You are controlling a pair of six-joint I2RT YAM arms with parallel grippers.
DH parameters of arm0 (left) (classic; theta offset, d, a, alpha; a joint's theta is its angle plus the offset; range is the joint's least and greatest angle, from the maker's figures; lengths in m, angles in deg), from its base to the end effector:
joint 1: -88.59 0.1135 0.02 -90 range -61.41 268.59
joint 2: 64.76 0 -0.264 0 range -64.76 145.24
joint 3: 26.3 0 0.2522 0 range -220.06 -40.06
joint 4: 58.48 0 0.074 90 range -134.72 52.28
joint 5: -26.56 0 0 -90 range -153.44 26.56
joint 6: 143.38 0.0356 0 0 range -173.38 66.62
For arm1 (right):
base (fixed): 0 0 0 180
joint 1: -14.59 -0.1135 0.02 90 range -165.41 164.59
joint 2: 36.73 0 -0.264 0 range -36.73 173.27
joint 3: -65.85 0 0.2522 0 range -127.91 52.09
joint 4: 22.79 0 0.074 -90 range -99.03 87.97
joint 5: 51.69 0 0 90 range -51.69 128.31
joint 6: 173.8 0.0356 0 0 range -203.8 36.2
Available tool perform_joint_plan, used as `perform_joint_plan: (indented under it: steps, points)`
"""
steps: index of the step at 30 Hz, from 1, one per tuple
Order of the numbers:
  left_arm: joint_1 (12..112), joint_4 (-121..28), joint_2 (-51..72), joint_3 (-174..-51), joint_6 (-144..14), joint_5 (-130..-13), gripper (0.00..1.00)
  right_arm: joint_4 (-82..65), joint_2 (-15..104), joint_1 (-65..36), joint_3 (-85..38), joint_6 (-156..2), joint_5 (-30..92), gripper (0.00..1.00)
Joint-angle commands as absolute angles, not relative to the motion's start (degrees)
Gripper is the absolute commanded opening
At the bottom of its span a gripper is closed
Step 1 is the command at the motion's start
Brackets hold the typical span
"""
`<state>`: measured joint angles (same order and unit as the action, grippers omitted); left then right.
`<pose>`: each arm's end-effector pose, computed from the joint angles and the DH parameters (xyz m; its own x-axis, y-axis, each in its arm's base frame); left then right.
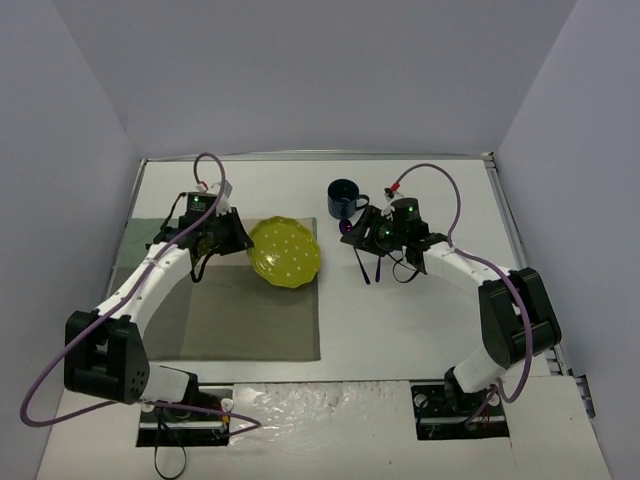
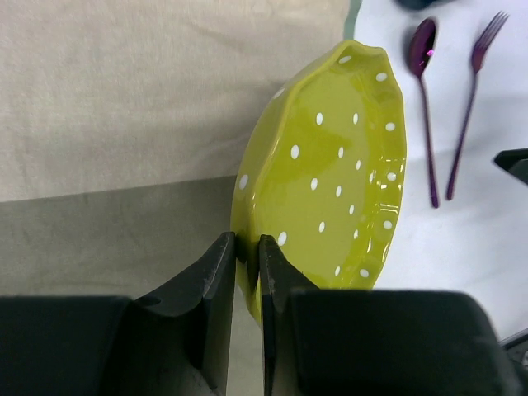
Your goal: Set the dinner table for one person
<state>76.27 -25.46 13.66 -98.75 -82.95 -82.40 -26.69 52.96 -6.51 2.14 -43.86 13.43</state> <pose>0.2921 -0.0756 0.2782 -0.7560 -0.3126 -0.5751 0.0868 0.8230 -0.5614 0.3153 0.1377 0.2271 -0.7121 0.3495 -0.6090 -0.3041 0.6282 0.7162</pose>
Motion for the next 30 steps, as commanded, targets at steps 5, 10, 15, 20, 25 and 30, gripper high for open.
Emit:
perform_joint_plan:
  steps: [5,10,15,20,25,30]
  points:
    - [86.02,-31.5,2.98,-98.03,-86.21,-89.87,0.0,-29.02,48.32,-6.85,0.69,-46.39,13.08,0.5]
    - [93.17,-29.57,-0.15,-96.14,-84.8,-90.34,0.0,-28.45,46.58,-6.85,2.26,-47.24,12.55,0.5]
    - [100.09,-27.13,-2.54,-94.67,-83.78,-91.49,0.0,-28.67,46.78,-6.77,3.46,-47.74,11.07,0.5]
    - [104.97,-24.95,-5.83,-92.0,-84.45,-91.98,0.0,-29.45,47.18,-6.76,4.4,-48.11,9.56,0.5]
    - [106.08,-23.1,-9.46,-88.77,-85.11,-92.09,0.0,-30.12,47.81,-6.76,5.07,-48.73,8.26,0.5]
    - [106.71,-22.07,-11.67,-85.26,-86.71,-91.15,0.0,-31.4,48.71,-6.68,5.65,-48.65,6.86,0.5]
